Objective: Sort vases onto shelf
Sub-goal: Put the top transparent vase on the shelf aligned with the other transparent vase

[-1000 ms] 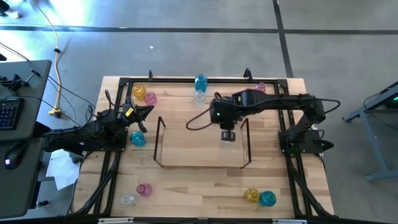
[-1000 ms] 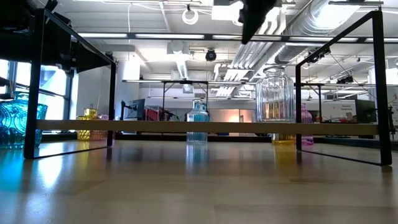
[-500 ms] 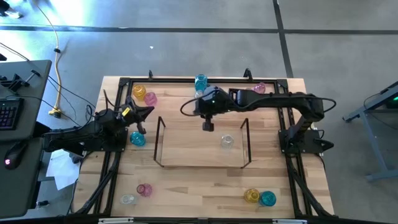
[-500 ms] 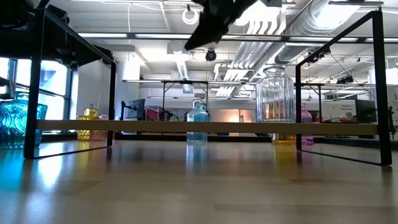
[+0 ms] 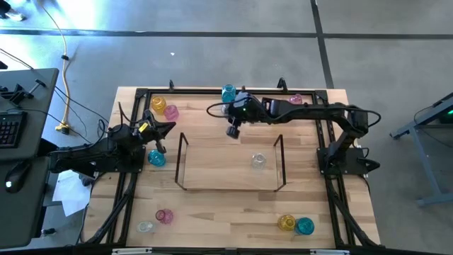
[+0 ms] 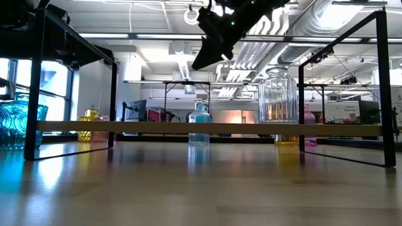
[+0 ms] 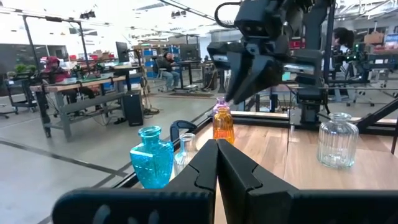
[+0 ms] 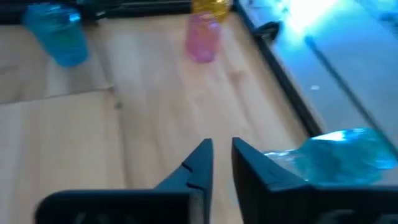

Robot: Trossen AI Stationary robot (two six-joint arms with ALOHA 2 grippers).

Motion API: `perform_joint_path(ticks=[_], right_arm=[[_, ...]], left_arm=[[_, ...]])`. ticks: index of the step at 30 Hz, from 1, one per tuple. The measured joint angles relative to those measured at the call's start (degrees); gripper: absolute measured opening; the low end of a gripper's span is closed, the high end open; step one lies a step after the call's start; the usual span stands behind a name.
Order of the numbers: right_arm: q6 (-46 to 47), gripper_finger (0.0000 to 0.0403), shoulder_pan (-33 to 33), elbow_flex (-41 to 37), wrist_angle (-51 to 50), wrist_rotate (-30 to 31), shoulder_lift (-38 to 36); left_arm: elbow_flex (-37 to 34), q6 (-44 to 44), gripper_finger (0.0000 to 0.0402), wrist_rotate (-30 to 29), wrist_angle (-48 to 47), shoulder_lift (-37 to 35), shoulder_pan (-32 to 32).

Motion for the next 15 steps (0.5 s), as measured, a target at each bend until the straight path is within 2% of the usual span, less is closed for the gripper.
perform_joint_path(ticks=[9,15], right_arm=[[8.26,0.0183,-3.06,0.01,-1.14,1.34,0.00],[9.91,0.0229,-3.43,-0.04,-0.42,1.67,2.66]], left_arm=[[0.00,-1.94,0.0000,-0.06,-0.67,0.02,0.00],[0.00,-4.00,0.0000,0.20,-1.47,0.01,0.00]])
